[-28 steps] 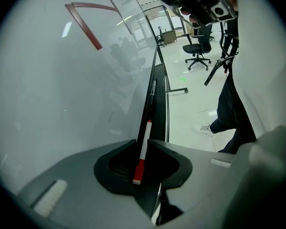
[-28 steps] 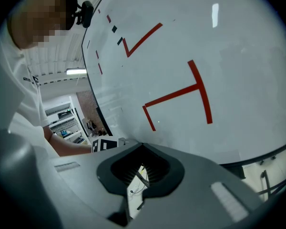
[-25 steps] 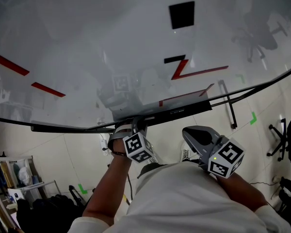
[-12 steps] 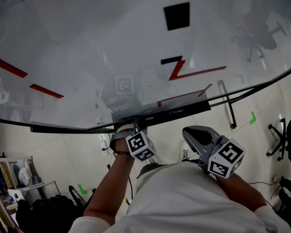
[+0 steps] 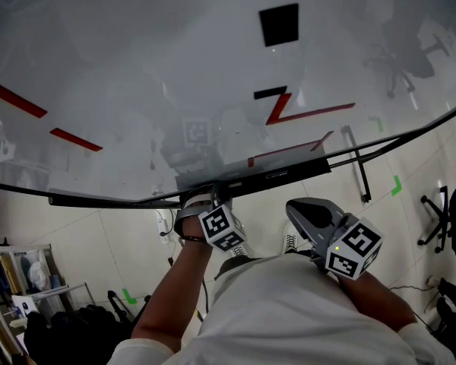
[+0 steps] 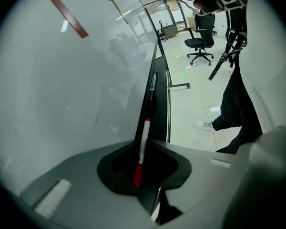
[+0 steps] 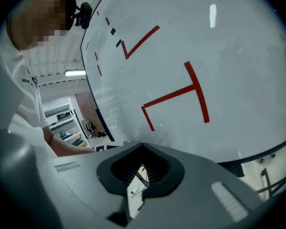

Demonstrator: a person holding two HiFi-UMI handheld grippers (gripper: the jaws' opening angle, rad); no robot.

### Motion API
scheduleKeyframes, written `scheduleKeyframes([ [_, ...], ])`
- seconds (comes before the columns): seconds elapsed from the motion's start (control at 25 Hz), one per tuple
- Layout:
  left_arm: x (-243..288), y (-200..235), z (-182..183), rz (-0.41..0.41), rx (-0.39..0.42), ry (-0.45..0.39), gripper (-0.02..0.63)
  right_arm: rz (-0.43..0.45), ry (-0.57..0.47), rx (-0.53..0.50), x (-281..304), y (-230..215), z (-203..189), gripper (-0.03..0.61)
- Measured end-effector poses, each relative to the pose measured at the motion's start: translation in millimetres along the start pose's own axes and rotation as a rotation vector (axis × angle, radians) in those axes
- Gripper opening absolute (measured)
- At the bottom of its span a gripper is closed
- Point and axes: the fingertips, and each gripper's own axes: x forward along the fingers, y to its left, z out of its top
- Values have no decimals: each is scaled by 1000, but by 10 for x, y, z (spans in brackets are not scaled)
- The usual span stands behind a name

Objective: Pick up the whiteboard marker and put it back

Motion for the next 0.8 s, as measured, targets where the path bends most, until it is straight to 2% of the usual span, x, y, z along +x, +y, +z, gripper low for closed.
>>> scheduleKeyframes([
  [0.28,-18,-9,13,-21,-35,-3,60,3,-3,-2,-3,30,-2,2],
  [0.8,-215,10,35,-1,-85,-36,54,19,-1,-2,-9,92,-25,2],
])
